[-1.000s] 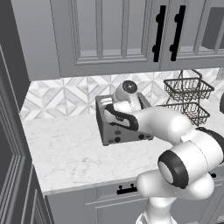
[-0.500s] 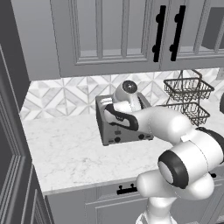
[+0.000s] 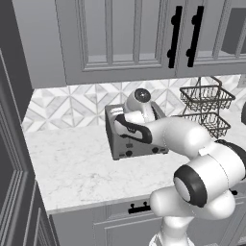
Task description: Start the toaster. Once the lever pops up, take the bread to the plate on the dining counter.
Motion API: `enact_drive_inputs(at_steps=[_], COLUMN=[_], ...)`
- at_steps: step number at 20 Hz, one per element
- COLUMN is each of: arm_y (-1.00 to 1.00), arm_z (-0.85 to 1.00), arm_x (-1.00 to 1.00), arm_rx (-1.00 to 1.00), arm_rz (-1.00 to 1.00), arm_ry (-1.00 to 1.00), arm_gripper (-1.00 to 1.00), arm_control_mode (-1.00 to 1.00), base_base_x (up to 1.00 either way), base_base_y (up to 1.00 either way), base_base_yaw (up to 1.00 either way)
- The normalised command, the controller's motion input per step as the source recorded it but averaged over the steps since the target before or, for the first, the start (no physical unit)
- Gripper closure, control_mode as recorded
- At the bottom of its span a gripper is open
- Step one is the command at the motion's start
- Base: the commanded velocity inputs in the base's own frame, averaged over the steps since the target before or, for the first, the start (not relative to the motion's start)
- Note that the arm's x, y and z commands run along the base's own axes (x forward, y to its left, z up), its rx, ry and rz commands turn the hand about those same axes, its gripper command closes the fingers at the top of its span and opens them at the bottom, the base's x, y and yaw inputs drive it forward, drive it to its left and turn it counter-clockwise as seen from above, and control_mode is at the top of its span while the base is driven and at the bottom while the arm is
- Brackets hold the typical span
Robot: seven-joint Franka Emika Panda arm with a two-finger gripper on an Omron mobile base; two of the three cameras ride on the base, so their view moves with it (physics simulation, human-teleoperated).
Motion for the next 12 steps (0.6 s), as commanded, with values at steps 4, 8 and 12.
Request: enact_drive_inputs(at_steps=[4,8,12], arm_y=[0.0,0.0,0.0], arm_z=[0.0,0.0,0.0], arm_x=[0.0,0.0,0.0], arm_rx=[0.0,0.0,0.0], arm_rz=[0.0,0.0,0.0], arm_ry=[0.0,0.0,0.0], arm_gripper=[-1.0,-1.0,-1.0], arm_control_mode=[-1.0,-1.0,-1.0], base_base_x=[0.0,0.0,0.0], base_base_y=[0.0,0.0,0.0], base_base_yaw=[0.0,0.0,0.0])
